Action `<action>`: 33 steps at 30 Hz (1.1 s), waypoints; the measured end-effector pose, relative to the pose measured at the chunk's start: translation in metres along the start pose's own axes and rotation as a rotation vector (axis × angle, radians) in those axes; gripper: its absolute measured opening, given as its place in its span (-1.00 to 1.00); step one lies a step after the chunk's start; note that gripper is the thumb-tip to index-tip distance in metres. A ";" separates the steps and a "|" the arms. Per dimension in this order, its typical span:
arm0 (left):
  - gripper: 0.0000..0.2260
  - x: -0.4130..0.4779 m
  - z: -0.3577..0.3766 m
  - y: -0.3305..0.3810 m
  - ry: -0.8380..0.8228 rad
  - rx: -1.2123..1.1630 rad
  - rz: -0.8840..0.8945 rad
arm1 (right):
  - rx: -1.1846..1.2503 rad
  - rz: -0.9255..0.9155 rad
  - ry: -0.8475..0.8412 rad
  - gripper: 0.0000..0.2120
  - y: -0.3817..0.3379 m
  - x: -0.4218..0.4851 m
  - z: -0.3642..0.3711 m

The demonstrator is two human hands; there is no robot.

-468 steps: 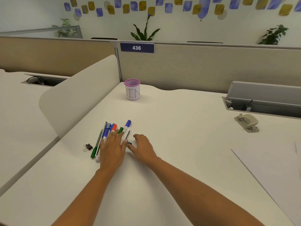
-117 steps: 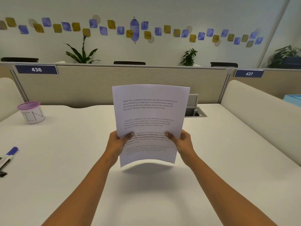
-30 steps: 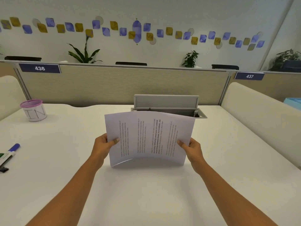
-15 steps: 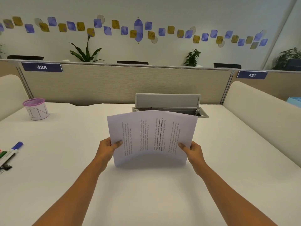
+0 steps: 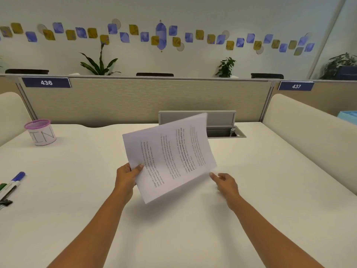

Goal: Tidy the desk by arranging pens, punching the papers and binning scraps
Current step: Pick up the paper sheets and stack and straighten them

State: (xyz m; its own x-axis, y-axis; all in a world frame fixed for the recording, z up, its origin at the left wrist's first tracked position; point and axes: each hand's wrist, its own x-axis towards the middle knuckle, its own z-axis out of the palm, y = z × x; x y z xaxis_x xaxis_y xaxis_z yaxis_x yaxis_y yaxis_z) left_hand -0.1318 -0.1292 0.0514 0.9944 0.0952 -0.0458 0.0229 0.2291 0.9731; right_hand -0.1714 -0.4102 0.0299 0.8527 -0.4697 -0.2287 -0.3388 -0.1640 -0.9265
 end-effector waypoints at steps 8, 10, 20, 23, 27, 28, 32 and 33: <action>-0.82 -0.005 0.016 -0.005 0.007 -0.146 -0.026 | 0.444 0.058 -0.337 -0.92 -0.029 -0.016 0.034; -0.79 -0.005 0.015 -0.004 -0.001 -0.161 -0.023 | 0.465 0.026 -0.258 -0.92 -0.035 -0.014 0.034; -0.69 0.001 0.007 0.009 0.011 -0.171 0.033 | 0.476 -0.054 -0.254 -0.83 -0.048 -0.009 0.027; -0.67 -0.001 0.013 0.008 0.011 -0.189 0.031 | 0.542 -0.074 -0.272 -0.79 -0.049 -0.010 0.033; -0.65 -0.003 0.014 0.008 -0.007 -0.196 0.026 | 0.469 -0.148 -0.215 -0.64 -0.055 -0.009 0.031; -0.64 -0.002 0.013 0.009 -0.011 -0.199 0.022 | 0.438 -0.169 -0.204 -0.60 -0.057 -0.009 0.028; -0.68 0.005 0.004 0.024 -0.004 -0.239 -0.015 | 0.358 -0.283 -0.128 -0.62 -0.067 -0.008 0.016; -0.70 0.007 0.002 0.030 -0.017 -0.203 -0.021 | 0.351 -0.323 -0.106 -0.65 -0.070 -0.008 0.012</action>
State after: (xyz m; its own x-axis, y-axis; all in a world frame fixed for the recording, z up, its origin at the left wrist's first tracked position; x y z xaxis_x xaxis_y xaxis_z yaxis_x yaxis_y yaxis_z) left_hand -0.1237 -0.1234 0.0803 0.9956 0.0722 -0.0598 0.0239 0.4218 0.9064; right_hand -0.1492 -0.3845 0.0928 0.9341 -0.3491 0.0749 0.0889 0.0241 -0.9958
